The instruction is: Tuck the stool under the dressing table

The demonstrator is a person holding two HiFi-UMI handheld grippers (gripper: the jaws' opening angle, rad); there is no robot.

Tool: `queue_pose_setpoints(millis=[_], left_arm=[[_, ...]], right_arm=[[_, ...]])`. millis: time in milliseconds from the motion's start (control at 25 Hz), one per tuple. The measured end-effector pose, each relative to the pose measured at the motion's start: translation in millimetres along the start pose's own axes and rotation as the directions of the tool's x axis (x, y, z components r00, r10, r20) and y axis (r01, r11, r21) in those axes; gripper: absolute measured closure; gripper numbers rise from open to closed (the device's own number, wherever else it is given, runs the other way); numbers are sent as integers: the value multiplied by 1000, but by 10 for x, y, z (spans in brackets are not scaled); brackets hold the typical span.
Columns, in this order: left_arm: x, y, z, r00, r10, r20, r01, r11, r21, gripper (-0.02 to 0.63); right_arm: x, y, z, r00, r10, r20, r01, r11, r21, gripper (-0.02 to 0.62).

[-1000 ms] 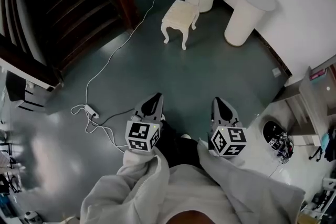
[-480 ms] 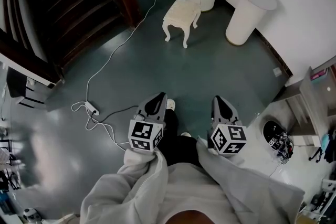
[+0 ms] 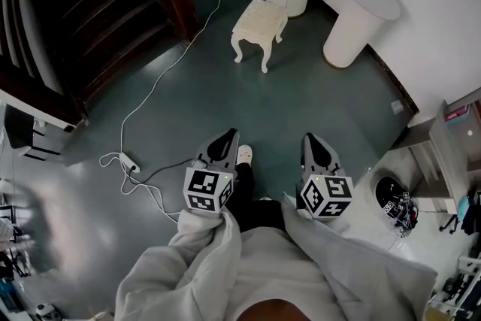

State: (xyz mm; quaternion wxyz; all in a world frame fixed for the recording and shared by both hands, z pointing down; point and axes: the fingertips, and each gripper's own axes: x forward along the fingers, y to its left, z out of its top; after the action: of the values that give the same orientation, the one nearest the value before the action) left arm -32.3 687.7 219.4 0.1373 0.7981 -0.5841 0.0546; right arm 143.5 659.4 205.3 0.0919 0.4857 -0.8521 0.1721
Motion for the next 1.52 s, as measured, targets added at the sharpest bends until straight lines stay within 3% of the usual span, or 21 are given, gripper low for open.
queue_pose_setpoints(millis=[520, 1080, 1520], left_arm=[[1036, 682, 570, 999, -51, 15, 51, 998, 24, 583], [1506, 1350, 675, 998, -60, -8, 60, 998, 3, 583], [1636, 1577, 625, 996, -85, -29, 85, 996, -7, 584]], right_arm=[[1104, -162, 522, 1000, -14, -27, 14, 1000, 8, 546], [1874, -160, 666, 997, -54, -56, 55, 998, 20, 546], [2174, -64, 607, 995, -62, -84, 65, 998, 27, 546]])
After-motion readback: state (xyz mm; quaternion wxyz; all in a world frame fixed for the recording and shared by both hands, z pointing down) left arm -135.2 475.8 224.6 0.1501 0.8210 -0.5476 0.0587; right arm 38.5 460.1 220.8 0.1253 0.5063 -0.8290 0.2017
